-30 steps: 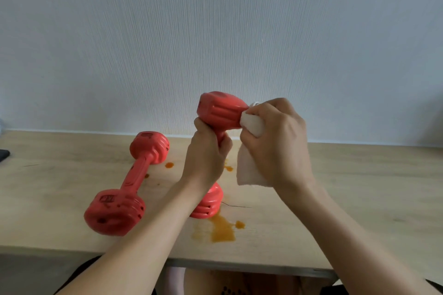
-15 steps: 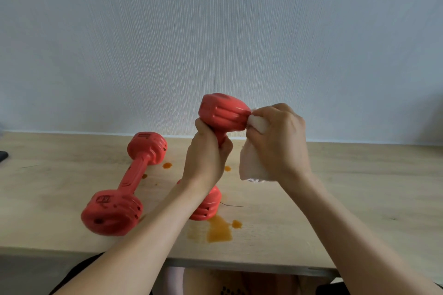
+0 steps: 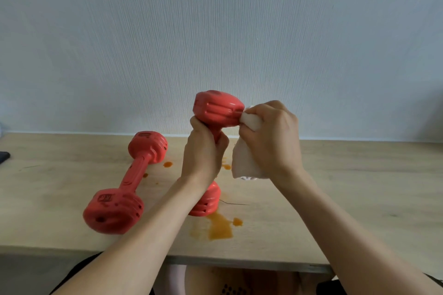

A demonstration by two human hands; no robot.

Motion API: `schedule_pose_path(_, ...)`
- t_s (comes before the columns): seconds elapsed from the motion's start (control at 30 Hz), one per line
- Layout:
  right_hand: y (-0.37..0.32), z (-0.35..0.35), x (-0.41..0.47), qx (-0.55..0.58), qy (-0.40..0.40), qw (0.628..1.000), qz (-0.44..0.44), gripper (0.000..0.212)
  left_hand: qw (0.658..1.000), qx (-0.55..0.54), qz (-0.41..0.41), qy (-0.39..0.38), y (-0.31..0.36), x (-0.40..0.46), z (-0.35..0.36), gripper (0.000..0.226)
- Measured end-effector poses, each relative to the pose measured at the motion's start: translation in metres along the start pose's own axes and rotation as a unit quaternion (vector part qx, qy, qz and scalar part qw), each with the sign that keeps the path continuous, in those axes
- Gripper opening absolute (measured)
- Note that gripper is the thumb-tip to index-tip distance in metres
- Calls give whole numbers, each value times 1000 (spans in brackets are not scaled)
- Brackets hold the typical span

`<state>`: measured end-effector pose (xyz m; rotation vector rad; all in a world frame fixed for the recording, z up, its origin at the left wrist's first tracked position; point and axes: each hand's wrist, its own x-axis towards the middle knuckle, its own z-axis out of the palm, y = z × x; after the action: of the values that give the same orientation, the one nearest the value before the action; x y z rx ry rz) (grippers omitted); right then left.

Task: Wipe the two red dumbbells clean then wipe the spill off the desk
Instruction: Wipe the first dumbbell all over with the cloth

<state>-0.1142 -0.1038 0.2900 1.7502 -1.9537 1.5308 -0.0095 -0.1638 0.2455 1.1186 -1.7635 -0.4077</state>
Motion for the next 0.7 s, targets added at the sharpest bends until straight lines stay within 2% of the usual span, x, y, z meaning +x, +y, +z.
schedule_pose_path(0.1, -10, 2, -3, 3, 17, 999, -35, 17, 1000, -11, -12, 11, 0, 3, 1, 27)
schedule_pose_path(0.23, 3, 1, 3, 25, 19, 999, -6, 12, 1000, -16, -12, -20, 1, 4, 0, 24)
schedule_pose_path(0.53, 22, -6, 11, 113, -45, 990, 73, 11, 986, -87, -7, -141, -10, 7, -12, 19)
schedule_pose_path(0.7, 25, -7, 7, 152, -50, 984, 74, 11, 955, -200, -19, -220, -9, 8, -25, 13)
